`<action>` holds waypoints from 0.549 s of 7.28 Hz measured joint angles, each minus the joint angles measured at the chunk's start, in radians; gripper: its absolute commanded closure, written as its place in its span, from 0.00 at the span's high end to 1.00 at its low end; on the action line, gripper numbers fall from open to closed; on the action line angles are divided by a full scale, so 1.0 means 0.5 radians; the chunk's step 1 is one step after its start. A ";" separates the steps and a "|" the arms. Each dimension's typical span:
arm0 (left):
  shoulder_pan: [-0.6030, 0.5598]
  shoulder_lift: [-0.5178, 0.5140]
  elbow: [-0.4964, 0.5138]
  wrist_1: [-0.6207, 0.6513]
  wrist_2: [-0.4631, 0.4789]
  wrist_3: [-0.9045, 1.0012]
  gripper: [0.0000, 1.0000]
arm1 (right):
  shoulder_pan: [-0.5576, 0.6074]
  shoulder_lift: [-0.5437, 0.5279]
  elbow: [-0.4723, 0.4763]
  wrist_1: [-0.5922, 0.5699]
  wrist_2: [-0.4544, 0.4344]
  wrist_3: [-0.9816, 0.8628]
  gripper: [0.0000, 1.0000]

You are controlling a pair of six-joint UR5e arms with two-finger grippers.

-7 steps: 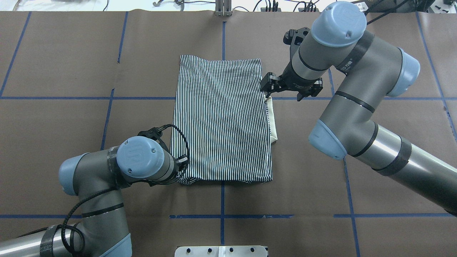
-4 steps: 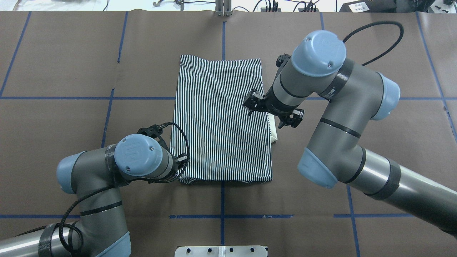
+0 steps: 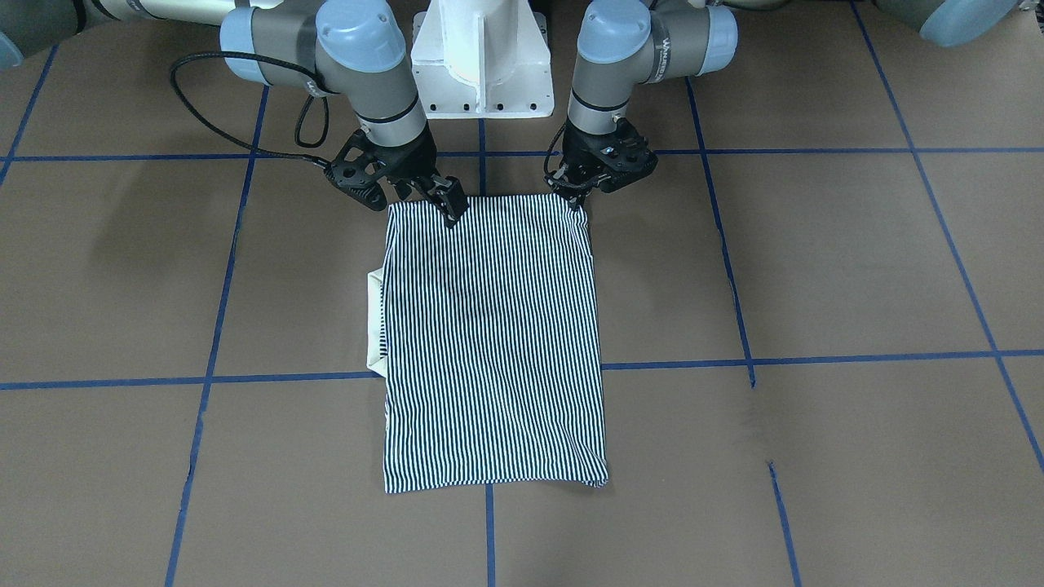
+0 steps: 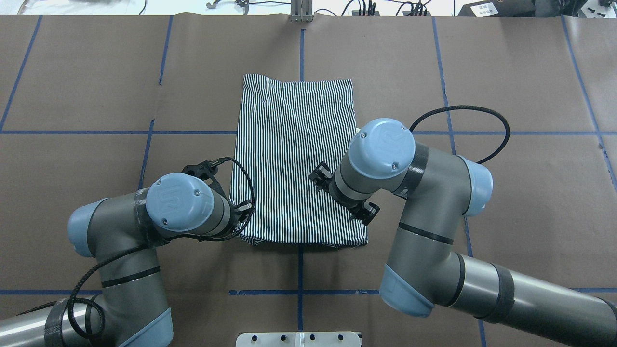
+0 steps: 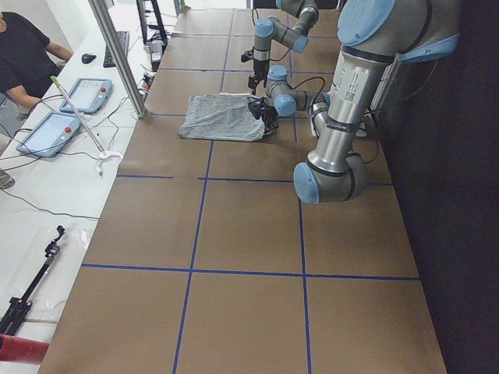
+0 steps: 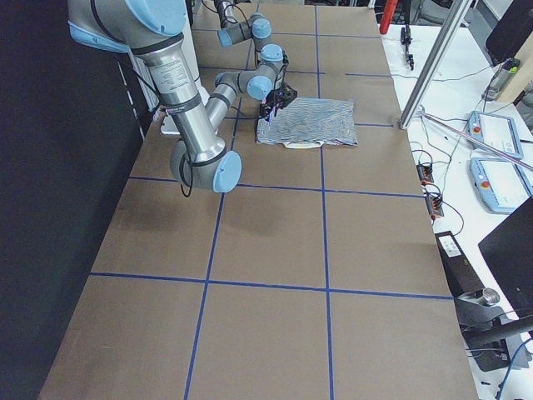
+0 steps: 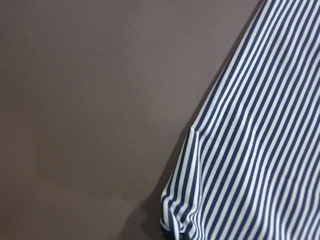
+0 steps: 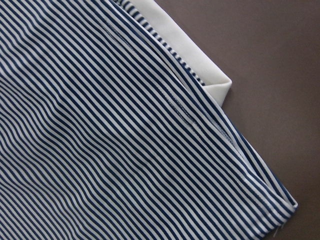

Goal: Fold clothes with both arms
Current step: 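Move the right gripper down the shirt's side to its near corner beside the left gripper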

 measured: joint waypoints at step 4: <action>-0.006 0.001 -0.054 0.054 0.000 0.001 0.00 | -0.175 -0.002 -0.085 -0.011 -0.207 0.158 1.00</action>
